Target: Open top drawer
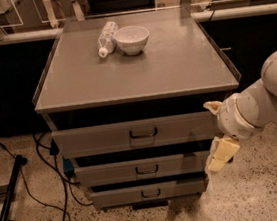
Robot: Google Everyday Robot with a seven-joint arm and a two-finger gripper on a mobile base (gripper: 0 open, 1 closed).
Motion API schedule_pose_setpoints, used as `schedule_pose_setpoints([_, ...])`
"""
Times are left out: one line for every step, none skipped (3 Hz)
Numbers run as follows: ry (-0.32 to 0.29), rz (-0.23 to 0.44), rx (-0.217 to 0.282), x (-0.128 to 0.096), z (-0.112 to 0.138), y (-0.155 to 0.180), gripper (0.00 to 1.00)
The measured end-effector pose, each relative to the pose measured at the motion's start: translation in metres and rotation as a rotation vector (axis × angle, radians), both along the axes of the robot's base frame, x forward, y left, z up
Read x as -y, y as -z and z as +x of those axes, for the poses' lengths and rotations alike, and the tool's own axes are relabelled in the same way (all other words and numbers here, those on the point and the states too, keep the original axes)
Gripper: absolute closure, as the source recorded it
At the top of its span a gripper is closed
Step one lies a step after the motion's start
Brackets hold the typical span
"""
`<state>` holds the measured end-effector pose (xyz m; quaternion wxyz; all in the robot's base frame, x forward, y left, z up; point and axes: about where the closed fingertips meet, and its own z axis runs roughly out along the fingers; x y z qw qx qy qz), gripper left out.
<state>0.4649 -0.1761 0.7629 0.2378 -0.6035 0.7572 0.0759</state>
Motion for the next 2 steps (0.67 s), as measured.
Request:
schedule_pose_setpoints([-0.041, 0.020, 0.045, -0.011, 0.011, 0.015, 0.00])
schedule_pose_setpoints([-0.151, -0.045, 0.087, -0.020, 0.021, 0.032, 0.00])
